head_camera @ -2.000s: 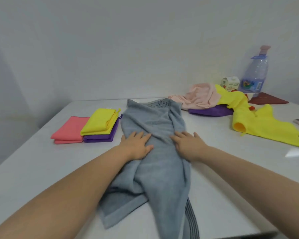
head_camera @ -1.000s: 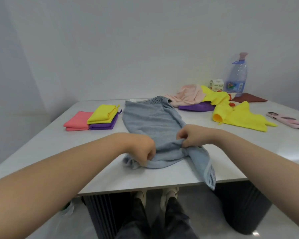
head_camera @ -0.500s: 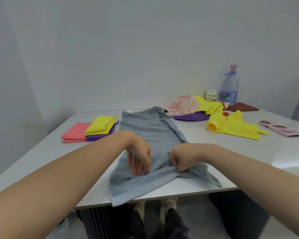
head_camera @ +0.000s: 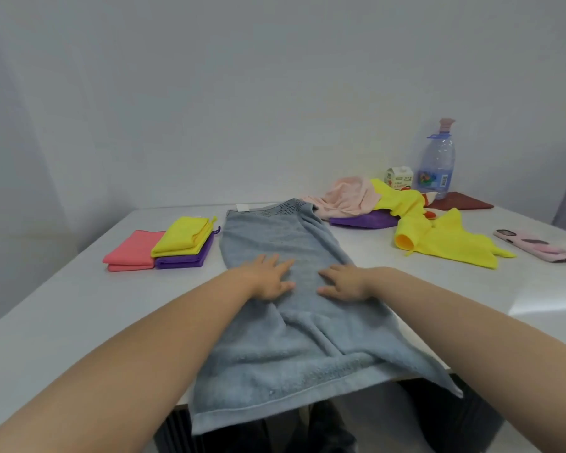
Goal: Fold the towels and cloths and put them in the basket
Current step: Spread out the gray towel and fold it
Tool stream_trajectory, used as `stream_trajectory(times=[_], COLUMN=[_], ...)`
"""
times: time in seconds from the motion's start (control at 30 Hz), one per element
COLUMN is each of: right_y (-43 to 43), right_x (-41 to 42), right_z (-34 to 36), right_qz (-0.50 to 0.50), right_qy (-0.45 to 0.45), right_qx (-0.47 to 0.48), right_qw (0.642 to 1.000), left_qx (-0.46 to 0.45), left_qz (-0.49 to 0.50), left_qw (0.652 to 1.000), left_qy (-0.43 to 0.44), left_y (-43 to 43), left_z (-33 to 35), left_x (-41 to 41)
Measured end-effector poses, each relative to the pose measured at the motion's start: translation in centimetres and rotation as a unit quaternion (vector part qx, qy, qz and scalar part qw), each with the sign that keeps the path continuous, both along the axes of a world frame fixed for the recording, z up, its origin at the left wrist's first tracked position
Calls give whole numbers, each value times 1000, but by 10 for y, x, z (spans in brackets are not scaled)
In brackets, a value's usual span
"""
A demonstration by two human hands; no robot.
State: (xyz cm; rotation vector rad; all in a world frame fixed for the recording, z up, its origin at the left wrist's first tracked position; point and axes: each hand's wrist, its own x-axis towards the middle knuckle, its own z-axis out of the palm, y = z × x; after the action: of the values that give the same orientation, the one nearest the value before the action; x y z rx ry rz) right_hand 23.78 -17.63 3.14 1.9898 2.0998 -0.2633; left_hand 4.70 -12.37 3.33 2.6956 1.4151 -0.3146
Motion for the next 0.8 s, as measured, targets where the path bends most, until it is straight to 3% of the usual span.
stream_trajectory(times=[0.13,0.23,0.33,0.47,0.63,0.8], right_y=[7,12,17,14,23,24], right_x=[39,42,25,16,9,9], right_z=[-14,-7,0,5,14,-23], right_qz=[-58,-46,4,19,-18,-49], right_qy=[-32,-74,-16,-2,66,27], right_qx=[18,45,44,-62,93,12], right_qw=[998,995,999,998,993,998], left_qx=[-31,48,111,-16,60,-26], left_qz=[34,15,-33,-54,-6,19], left_qw=[999,999,992,998,987,999], left_qy=[-13,-6,-42,-14,-147,-23], left_y=[18,21,16,9,20,24], left_z=[-29,-27,-20,-21,4,-25], left_x=[-26,-28,-13,3,5,-16])
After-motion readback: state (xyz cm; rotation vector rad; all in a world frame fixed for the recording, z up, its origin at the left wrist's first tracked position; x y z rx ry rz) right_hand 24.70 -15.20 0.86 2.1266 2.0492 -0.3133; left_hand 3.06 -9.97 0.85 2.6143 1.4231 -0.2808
